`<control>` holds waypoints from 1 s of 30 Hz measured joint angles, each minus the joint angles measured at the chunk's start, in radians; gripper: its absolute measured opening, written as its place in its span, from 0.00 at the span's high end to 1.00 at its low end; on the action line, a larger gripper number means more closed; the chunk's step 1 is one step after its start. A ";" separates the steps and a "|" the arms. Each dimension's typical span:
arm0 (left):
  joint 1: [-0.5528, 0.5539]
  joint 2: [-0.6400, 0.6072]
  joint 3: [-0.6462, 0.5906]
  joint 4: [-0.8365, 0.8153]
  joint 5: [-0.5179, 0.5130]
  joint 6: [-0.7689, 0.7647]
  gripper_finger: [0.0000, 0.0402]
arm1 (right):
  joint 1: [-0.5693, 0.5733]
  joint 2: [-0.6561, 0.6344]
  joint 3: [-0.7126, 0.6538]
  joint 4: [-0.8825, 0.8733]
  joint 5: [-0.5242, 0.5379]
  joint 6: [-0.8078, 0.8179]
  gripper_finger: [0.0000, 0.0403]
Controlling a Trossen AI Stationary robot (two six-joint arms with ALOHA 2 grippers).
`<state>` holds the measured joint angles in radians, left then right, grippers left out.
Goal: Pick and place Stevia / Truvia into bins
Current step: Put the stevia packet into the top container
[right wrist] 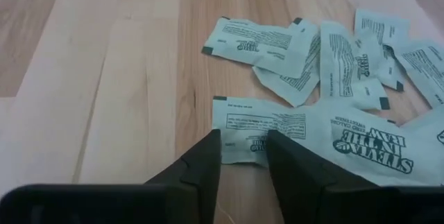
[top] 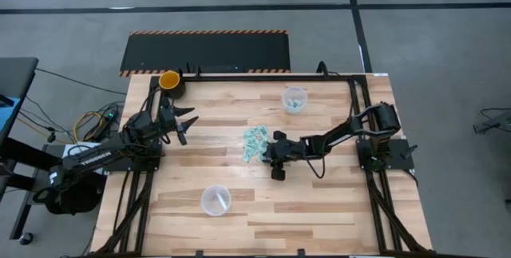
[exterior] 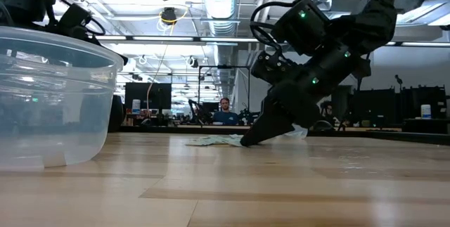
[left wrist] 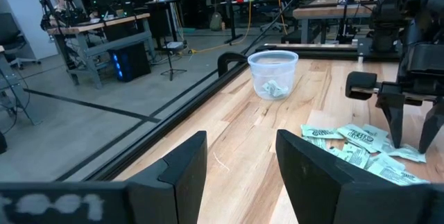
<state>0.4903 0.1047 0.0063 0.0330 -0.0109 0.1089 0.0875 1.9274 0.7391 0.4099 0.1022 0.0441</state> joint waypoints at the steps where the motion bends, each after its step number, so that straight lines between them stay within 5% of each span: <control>1: 0.000 0.000 0.000 0.000 0.000 0.000 0.59 | 0.000 -0.003 -0.001 -0.001 -0.001 0.000 0.76; 10: 0.000 0.000 0.000 0.000 0.000 0.000 0.59 | 0.004 -0.014 -0.005 -0.010 -0.018 0.000 0.98; 19: 0.000 0.000 0.000 0.000 0.000 0.000 0.59 | 0.033 -0.048 0.033 -0.069 -0.026 -0.035 0.99; 30: 0.000 0.000 0.000 0.000 0.002 0.000 0.59 | 0.014 -0.277 0.074 -0.277 0.044 -0.082 0.99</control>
<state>0.4904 0.1051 0.0063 0.0326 -0.0093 0.1089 0.1017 1.6507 0.8130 0.1332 0.1464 -0.0384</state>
